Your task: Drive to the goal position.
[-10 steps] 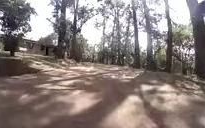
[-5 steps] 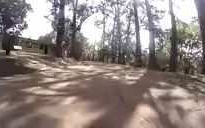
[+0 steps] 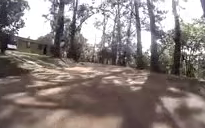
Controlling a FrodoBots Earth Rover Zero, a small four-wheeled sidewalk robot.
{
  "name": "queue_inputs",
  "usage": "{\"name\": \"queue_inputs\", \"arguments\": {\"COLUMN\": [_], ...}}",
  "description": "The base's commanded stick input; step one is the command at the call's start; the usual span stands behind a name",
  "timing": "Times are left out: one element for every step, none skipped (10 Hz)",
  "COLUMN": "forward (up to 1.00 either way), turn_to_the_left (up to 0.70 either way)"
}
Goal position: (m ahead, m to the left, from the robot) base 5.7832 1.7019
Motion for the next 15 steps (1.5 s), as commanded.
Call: {"name": "queue_inputs", "arguments": {"forward": [0.85,0.85,0.85,0.85,0.85,0.85,0.85,0.85,0.85,0.85,0.85,0.85,0.85,0.85,0.85], "turn_to_the_left": [0.0,0.0,0.0,0.0,0.0,0.0,0.0,0.0,0.0,0.0,0.0,0.0,0.0,0.0,0.0]}}
